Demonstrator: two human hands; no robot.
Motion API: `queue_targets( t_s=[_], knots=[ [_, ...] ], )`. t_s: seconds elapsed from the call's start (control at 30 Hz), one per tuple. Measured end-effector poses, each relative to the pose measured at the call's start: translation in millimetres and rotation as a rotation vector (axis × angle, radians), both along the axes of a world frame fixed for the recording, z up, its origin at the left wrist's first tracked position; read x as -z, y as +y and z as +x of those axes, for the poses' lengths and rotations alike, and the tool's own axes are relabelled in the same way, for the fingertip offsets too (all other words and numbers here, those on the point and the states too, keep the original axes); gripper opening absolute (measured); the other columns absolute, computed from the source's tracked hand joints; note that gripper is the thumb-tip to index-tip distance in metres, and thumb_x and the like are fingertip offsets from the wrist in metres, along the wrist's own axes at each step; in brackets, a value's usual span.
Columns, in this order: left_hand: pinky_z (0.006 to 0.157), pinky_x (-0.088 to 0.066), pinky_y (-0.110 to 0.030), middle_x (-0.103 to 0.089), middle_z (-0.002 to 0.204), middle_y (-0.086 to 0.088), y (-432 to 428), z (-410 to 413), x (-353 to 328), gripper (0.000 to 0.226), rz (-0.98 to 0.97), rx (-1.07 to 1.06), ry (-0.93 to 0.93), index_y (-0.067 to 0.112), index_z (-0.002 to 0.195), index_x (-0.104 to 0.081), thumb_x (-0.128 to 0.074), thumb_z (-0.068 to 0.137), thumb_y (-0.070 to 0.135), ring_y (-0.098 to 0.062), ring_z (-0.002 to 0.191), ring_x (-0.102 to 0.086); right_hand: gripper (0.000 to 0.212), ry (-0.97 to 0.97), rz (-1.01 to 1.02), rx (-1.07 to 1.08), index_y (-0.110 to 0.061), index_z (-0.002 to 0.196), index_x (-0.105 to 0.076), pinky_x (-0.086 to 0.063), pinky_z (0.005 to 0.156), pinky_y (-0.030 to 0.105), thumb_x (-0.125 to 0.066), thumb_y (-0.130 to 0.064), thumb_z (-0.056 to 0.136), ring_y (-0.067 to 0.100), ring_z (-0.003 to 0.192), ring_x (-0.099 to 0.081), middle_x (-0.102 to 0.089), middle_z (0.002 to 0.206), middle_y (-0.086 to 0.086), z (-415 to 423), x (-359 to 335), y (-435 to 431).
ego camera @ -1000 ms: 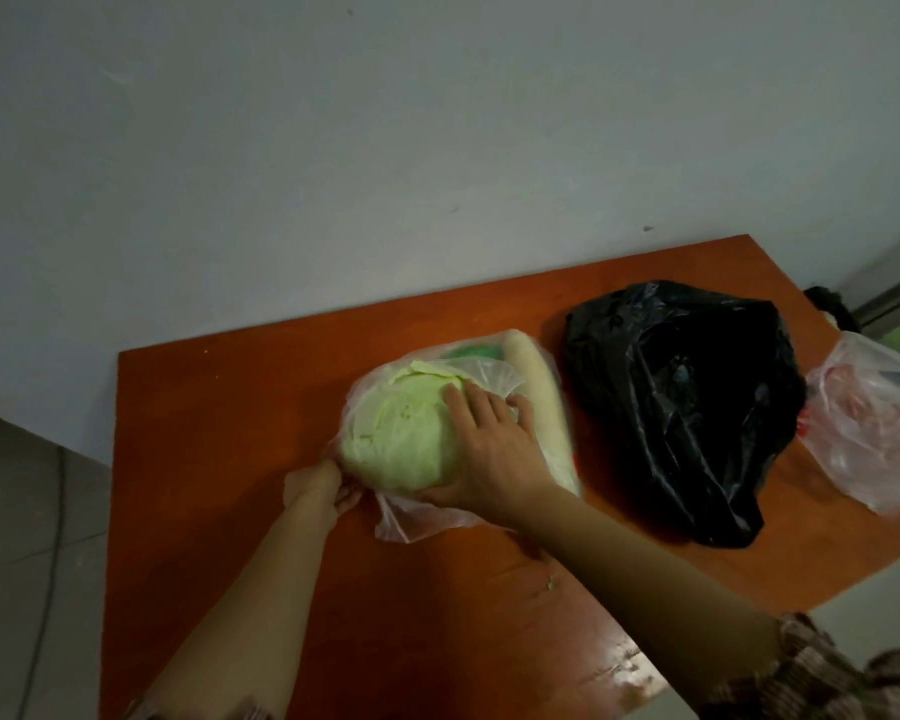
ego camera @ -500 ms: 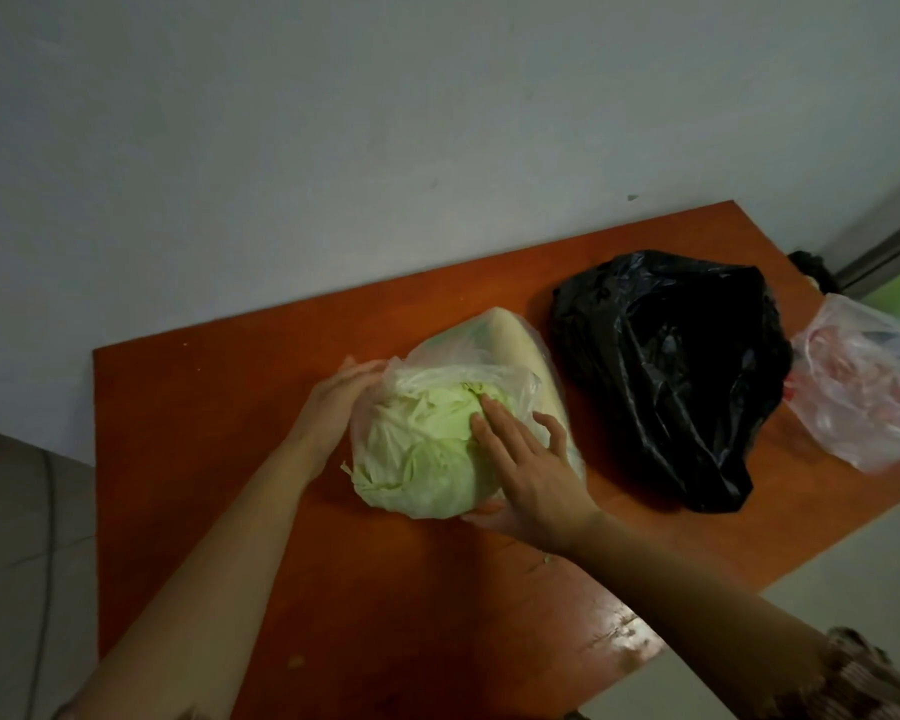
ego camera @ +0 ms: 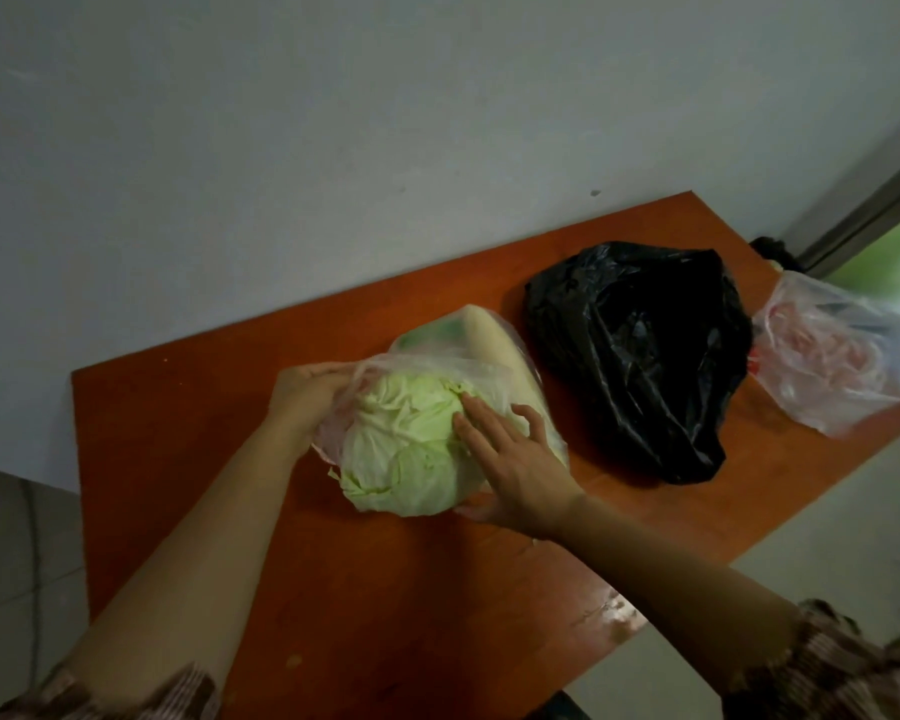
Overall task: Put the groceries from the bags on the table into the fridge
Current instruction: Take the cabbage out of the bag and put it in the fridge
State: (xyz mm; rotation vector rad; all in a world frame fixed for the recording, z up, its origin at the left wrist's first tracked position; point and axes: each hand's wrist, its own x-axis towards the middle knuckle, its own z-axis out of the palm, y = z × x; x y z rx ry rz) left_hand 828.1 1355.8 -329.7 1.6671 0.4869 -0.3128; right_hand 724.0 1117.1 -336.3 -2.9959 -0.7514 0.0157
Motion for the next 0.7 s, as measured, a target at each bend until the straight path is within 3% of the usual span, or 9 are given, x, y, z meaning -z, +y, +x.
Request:
queue_targets(
  t_s=[0.07,0.13,0.23,0.33,0.4,0.47,0.57,0.63,0.7],
  knots=[
    [0.074,-0.053,-0.033,-0.071,0.09,-0.008,-5,5,3,0.011,0.144,-0.037,0.062,0.021,0.069,-0.069,-0.074,0.079,0.018,-0.021,0.081,-0.066,0.102,0.009,-0.005,0.004,-0.009,0.141,-0.034,-0.03,0.104,0.056,-0.067,-0.069,0.065,0.031,0.131,-0.048,-0.042,0.147,0.019,1,-4,1],
    [0.067,-0.049,-0.028,-0.07,0.089,-0.006,-13,5,4,0.008,0.307,0.0,0.093,0.019,0.074,-0.072,-0.072,0.079,0.025,-0.02,0.079,-0.065,0.094,0.013,0.006,0.018,-0.012,0.141,-0.037,-0.028,0.105,0.055,-0.055,-0.073,0.072,0.029,0.132,-0.045,-0.041,0.148,0.015,1,-10,1],
    [0.073,-0.051,-0.028,-0.071,0.102,-0.001,-19,8,5,0.026,0.257,-0.026,0.08,0.02,0.102,-0.074,-0.07,0.077,0.027,-0.019,0.089,-0.066,0.075,-0.02,0.065,0.093,-0.016,0.132,-0.048,-0.036,0.095,0.049,-0.048,-0.07,0.079,0.027,0.124,-0.049,-0.051,0.14,0.007,-4,-21,7],
    [0.086,-0.051,-0.034,-0.067,0.11,0.003,-13,-11,0,0.036,0.308,-0.036,-0.061,0.021,0.111,-0.066,-0.066,0.081,0.041,-0.018,0.099,-0.062,0.067,-0.04,0.082,0.264,-0.02,0.128,-0.049,-0.036,0.089,0.042,-0.04,-0.066,0.08,0.024,0.115,-0.048,-0.053,0.13,0.001,-15,-25,21],
    [0.073,-0.05,-0.033,-0.067,0.096,0.005,-7,-36,2,0.027,0.477,0.007,-0.234,0.022,0.1,-0.064,-0.06,0.086,0.044,-0.017,0.089,-0.063,0.069,0.026,0.068,0.395,-0.021,0.135,-0.041,-0.032,0.093,0.043,-0.036,-0.066,0.084,0.024,0.116,-0.043,-0.051,0.128,0.002,-23,-29,31],
    [0.07,-0.044,-0.03,-0.064,0.099,0.011,-6,-56,-1,0.025,0.496,0.117,-0.269,0.028,0.104,-0.067,-0.051,0.092,0.044,-0.014,0.093,-0.061,0.071,0.157,0.102,0.511,-0.018,0.138,-0.035,-0.031,0.095,0.042,-0.032,-0.069,0.088,0.025,0.116,-0.043,-0.05,0.127,0.005,-24,-34,39],
    [0.085,-0.036,-0.028,-0.053,0.113,0.016,-10,-64,-5,0.033,0.359,0.26,-0.202,0.039,0.124,-0.059,-0.039,0.099,0.043,-0.009,0.11,-0.051,0.07,0.43,0.381,0.735,-0.012,0.124,-0.046,-0.045,0.088,0.039,-0.04,-0.071,0.086,0.027,0.105,-0.055,-0.056,0.12,0.009,-17,-39,43],
    [0.092,-0.035,-0.03,-0.053,0.13,0.011,-14,-60,-7,0.039,0.307,0.3,-0.176,0.037,0.13,-0.055,-0.036,0.098,0.048,-0.015,0.123,-0.048,0.071,0.538,0.635,0.827,-0.012,0.119,-0.052,-0.051,0.085,0.04,-0.046,-0.072,0.082,0.025,0.097,-0.061,-0.063,0.115,0.009,-9,-44,43],
    [0.096,-0.035,-0.033,-0.049,0.141,0.006,-14,-57,-8,0.047,0.32,0.347,-0.155,0.035,0.134,-0.052,-0.035,0.095,0.055,-0.018,0.128,-0.045,0.066,0.607,0.872,0.891,-0.013,0.122,-0.054,-0.053,0.088,0.043,-0.054,-0.066,0.083,0.025,0.102,-0.062,-0.064,0.116,0.009,-8,-48,43]
  ],
)
